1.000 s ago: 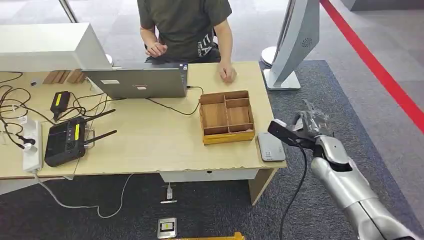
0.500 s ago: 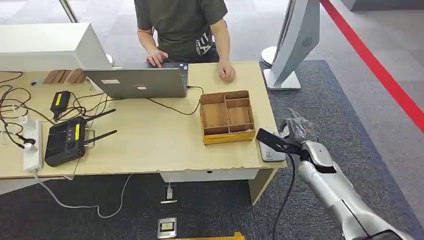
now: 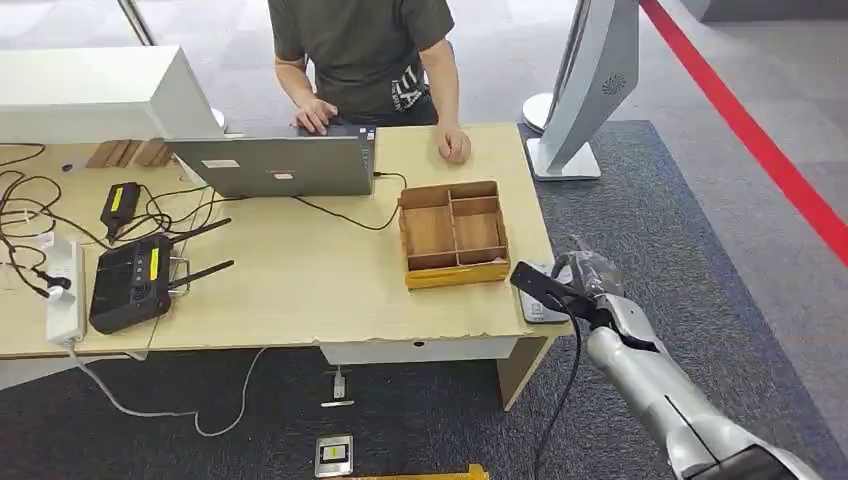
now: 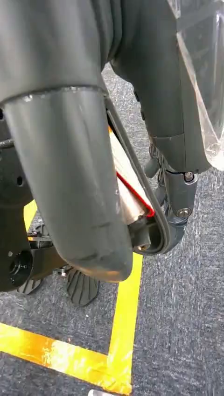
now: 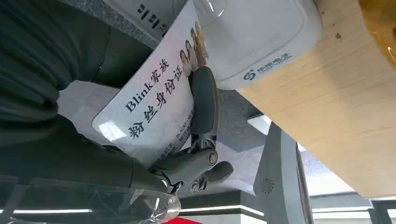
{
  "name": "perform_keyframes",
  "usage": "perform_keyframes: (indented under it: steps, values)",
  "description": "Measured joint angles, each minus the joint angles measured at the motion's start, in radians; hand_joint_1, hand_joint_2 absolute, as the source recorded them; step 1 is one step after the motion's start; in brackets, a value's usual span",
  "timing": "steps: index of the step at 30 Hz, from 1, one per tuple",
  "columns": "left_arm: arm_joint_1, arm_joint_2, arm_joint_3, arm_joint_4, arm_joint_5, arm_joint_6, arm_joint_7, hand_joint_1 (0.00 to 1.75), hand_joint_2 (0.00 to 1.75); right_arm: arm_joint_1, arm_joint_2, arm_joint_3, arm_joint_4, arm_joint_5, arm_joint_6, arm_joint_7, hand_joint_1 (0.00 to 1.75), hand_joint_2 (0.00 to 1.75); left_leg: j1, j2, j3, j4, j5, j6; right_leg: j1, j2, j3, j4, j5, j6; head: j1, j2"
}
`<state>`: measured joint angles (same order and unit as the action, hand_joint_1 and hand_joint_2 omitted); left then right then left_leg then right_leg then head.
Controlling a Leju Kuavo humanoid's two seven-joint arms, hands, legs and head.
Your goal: Pass the card to the sensor for recognition and then transmit it.
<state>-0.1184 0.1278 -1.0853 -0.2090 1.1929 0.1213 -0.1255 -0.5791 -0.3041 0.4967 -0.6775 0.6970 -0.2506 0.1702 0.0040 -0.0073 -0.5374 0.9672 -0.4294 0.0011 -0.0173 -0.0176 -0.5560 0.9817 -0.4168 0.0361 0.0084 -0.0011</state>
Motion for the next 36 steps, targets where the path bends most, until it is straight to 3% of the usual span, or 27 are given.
perform_keyframes:
  steps: [12, 22, 25, 28, 33, 36]
  values:
    - [0.0, 0.0, 0.0, 0.0, -0.005, -0.012, -0.028, 0.0, 0.0, -0.018, 0.005, 0.018, 0.033, 0.007, -0.034, 0.023, 1.75, 1.75, 0.0, 0.001, 0.002, 0.0, 0.001, -0.001, 0.0, 0.001, 0.001, 0.0, 0.001, -0.001, 0.0, 0.0]
    - [0.002, 0.0, 0.0, 0.0, -0.009, -0.013, -0.018, 0.0, 0.0, -0.038, -0.022, 0.015, -0.012, -0.02, 0.0, 0.053, 1.75, 1.75, 0.0, 0.001, -0.001, 0.0, 0.002, 0.0, 0.0, 0.001, -0.001, 0.0, 0.003, 0.0, 0.0, 0.0]
    - [0.002, 0.001, 0.0, 0.0, -0.02, -0.013, -0.007, 0.0, 0.0, -0.061, -0.044, -0.001, -0.079, -0.102, 0.029, 0.081, 1.75, 1.75, 0.0, 0.001, -0.002, 0.0, 0.002, 0.0, 0.0, 0.001, -0.002, 0.001, 0.003, 0.0, 0.0, 0.0]
    - [0.002, 0.003, -0.001, 0.0, -0.034, -0.016, -0.007, 0.0, 0.0, -0.111, -0.08, -0.018, -0.195, -0.149, 0.099, 0.164, 1.75, 1.75, 0.0, 0.001, -0.003, 0.0, 0.003, 0.0, 0.0, 0.001, -0.002, 0.001, 0.003, 0.0, 0.0, 0.0]
    - [0.001, 0.003, -0.009, 0.001, -0.043, -0.016, -0.007, 0.0, 0.0, -0.197, -0.095, -0.029, -0.366, -0.135, 0.163, 0.232, 1.75, 1.75, 0.0, 0.002, -0.002, 0.0, 0.003, 0.0, 0.0, 0.002, -0.003, 0.001, 0.004, 0.0, 0.0, 0.0]
    - [0.001, 0.003, -0.013, 0.001, -0.047, -0.02, -0.009, 0.0, 0.0, -0.23, -0.085, -0.021, -0.418, -0.096, 0.189, 0.236, 1.75, 1.75, 0.0, 0.001, -0.003, 0.0, 0.003, 0.0, 0.0, 0.002, -0.003, 0.001, 0.004, 0.0, 0.0, 0.0]
